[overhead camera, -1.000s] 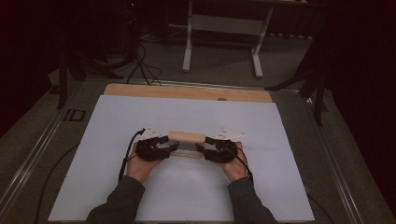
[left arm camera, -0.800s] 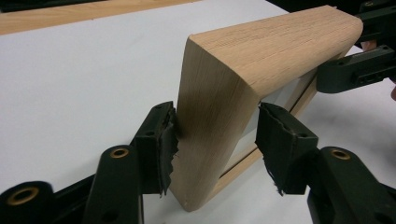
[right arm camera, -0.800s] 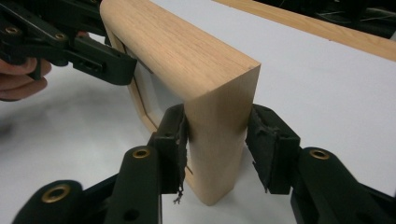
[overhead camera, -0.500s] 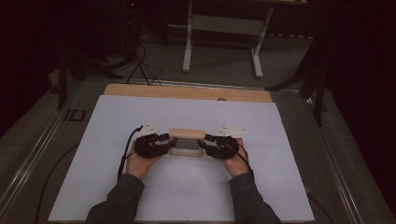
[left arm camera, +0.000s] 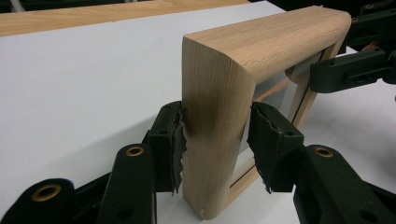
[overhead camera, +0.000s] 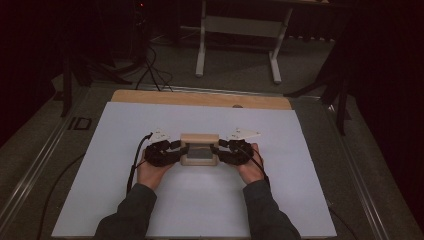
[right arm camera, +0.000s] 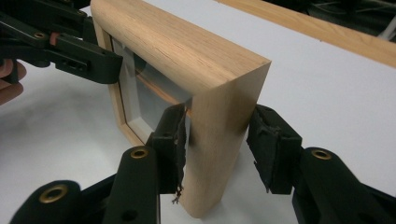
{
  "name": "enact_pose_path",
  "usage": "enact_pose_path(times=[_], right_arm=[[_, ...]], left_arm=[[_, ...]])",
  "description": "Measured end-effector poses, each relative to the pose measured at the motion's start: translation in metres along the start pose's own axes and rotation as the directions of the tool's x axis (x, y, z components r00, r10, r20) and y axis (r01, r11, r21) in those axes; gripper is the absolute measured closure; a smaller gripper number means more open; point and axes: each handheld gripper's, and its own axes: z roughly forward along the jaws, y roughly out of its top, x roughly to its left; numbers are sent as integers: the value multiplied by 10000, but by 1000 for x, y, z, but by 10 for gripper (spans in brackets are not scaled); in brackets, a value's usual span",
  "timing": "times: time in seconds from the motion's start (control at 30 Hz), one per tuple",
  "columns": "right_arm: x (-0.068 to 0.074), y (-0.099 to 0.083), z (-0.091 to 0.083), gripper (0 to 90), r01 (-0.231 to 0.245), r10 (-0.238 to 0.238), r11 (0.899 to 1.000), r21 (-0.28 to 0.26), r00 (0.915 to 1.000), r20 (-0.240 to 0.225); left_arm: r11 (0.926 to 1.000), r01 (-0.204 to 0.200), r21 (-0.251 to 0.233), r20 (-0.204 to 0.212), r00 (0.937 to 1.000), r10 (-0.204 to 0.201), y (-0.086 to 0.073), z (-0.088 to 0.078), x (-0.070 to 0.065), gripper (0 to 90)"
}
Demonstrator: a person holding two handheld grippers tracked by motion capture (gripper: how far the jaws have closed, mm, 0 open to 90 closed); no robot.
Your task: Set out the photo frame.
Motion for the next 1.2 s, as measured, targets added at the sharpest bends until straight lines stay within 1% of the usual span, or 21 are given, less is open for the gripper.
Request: enact_pose_path(times=[0.07,0.2,0.33,0.37,0.4,0.5,0.53,0.77,0.8,0.83,0.87,1.2], right_arm=[[-1,-1,0,565,-113,113,9999,-35,9999,-8],[-1,-1,2,563,-188,188,9998,-71,9998,17],[-3,-1,4,559,-422,422,9990,-166,9991,-11],[-3,-1,4,559,-422,422,9990,-166,9991,-11],[-4,-2,6,557,-569,569,9982,-201,9984,-21],[-6,-1,7,556,-663,662,9976,-222,9978,-41],[-6,-1,7,555,-768,766,9968,-212,9970,-62],[-8,-1,9,552,-835,835,9963,-177,9965,-47],[-8,-1,10,552,-840,840,9963,-179,9965,-43],[-8,-1,10,552,-840,840,9963,-179,9965,-43],[-9,-1,10,551,-870,870,9961,-169,9962,-28],[-10,0,12,545,-1012,1011,9947,-205,9949,-47]], left_arm=[[10000,3,17,-9,10000,-3,1,0,0,558],[10000,62,36,-59,10000,-61,1,1,2,563],[9996,268,19,-105,9996,-268,2,2,2,568],[9996,268,19,-105,9996,-268,2,2,2,568],[9994,357,41,-119,9993,-356,2,3,3,569],[9993,380,65,-150,9992,-379,3,4,4,570],[9991,400,108,-150,9991,-398,3,4,4,570],[9989,433,150,-135,9990,-431,4,6,6,569],[9985,538,134,-48,9985,-537,4,7,8,569],[9985,538,134,-48,9985,-537,4,7,8,569],[9979,632,125,-11,9980,-632,4,7,9,569],[9971,733,215,-6,9973,-733,3,10,8,558]])
